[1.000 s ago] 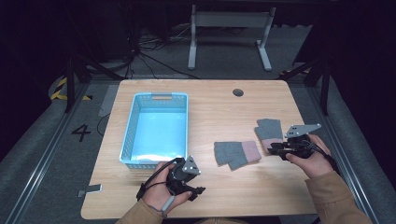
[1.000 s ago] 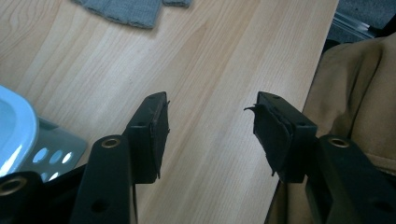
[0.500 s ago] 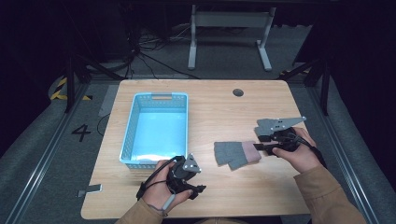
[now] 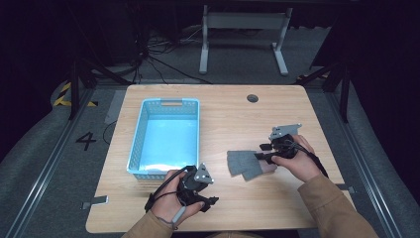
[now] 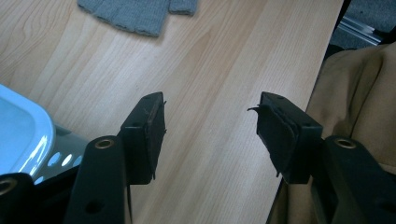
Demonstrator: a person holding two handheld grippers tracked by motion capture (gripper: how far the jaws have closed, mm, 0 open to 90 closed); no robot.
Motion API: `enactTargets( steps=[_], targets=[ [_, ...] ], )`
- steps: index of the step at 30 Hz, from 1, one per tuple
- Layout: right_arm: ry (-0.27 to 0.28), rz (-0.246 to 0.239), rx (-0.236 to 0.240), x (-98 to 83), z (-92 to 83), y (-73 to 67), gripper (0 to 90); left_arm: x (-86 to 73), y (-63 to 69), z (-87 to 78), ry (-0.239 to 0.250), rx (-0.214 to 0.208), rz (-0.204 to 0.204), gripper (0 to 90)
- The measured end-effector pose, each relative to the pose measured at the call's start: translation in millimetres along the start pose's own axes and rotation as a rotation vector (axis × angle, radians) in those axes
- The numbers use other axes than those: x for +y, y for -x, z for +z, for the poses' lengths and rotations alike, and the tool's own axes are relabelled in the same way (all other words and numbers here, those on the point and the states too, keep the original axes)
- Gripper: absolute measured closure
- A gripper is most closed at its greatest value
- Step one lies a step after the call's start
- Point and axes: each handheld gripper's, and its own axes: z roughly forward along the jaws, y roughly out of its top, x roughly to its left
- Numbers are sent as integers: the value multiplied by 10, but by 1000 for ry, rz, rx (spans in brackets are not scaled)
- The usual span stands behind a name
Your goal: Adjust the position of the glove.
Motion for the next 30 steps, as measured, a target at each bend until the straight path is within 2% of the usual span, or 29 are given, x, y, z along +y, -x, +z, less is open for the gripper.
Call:
enactTargets(
  steps=[5,6,13,18,24,25,26,30],
  targets=[
    [-5,-5,12,-23,123,-17,551,-4,-4,9,6,0,0,433],
    [-28,-17,13,-31,185,-25,551,-6,-4,8,7,0,-1,433],
    [-65,-26,29,-58,304,-60,567,-7,-8,6,4,-2,1,432],
    [-87,-49,20,-82,373,-83,602,-6,-3,5,5,-1,0,433],
    [-97,-50,29,-82,385,-87,709,-6,-4,13,5,-2,1,433],
    [-98,-49,29,-84,385,-88,741,-5,-4,15,5,-3,2,432],
    [-102,-50,31,-85,383,-102,809,-6,-2,15,5,-4,1,431],
    [-109,-58,22,-78,381,-122,853,-6,-2,9,8,-3,1,431]
  ],
)
